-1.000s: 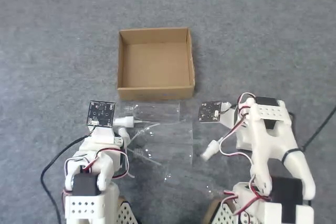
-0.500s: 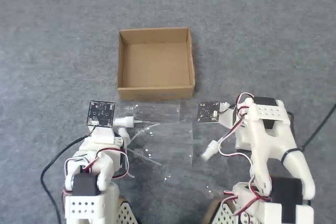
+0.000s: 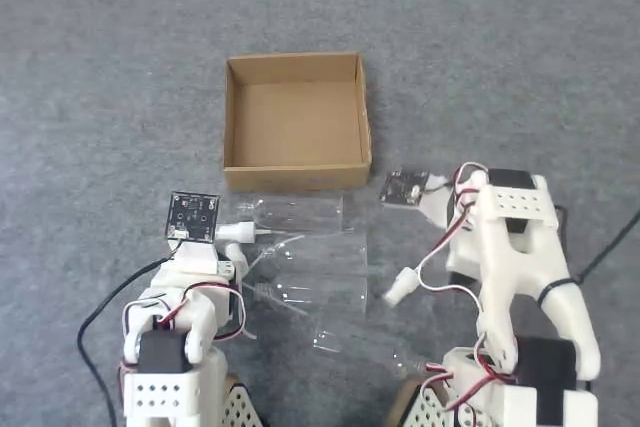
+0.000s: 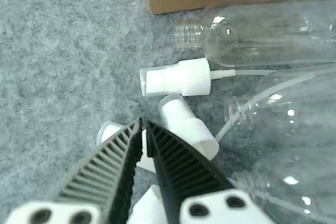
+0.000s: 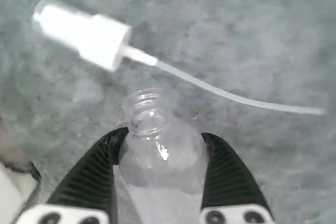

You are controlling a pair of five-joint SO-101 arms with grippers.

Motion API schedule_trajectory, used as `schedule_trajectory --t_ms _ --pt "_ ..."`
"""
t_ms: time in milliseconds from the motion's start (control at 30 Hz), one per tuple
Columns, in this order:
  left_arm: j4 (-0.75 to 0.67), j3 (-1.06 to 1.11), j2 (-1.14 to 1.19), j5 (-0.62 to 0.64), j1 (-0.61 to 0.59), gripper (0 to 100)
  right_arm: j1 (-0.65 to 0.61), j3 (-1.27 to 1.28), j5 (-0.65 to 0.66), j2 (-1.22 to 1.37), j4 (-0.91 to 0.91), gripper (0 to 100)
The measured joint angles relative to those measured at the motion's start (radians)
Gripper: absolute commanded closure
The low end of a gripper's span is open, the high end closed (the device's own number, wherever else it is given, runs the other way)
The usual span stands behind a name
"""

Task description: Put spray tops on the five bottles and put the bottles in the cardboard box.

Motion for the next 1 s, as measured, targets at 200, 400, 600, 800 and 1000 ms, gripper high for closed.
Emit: schedule_trajectory --t_ms 200,400,600,800,1000 --pt "0.000 0.000 0.000 0.000 0.000 99 -0.087 -0.104 -0.199 0.000 0.110 98.7" --pt "0.000 0.000 0.000 0.000 0.000 99 -0.216 -0.247 -0.437 0.000 0.187 98.9" --pt "0.000 0.000 0.000 0.000 0.000 99 -0.330 -0.350 -0.621 0.000 0.241 98.9" --pt "0.000 0.000 0.000 0.000 0.000 99 -0.405 -0.364 -0.730 0.000 0.232 99.0" --pt "0.000 0.000 0.000 0.000 0.000 99 -0.407 -0.362 -0.842 -0.046 0.170 99.3"
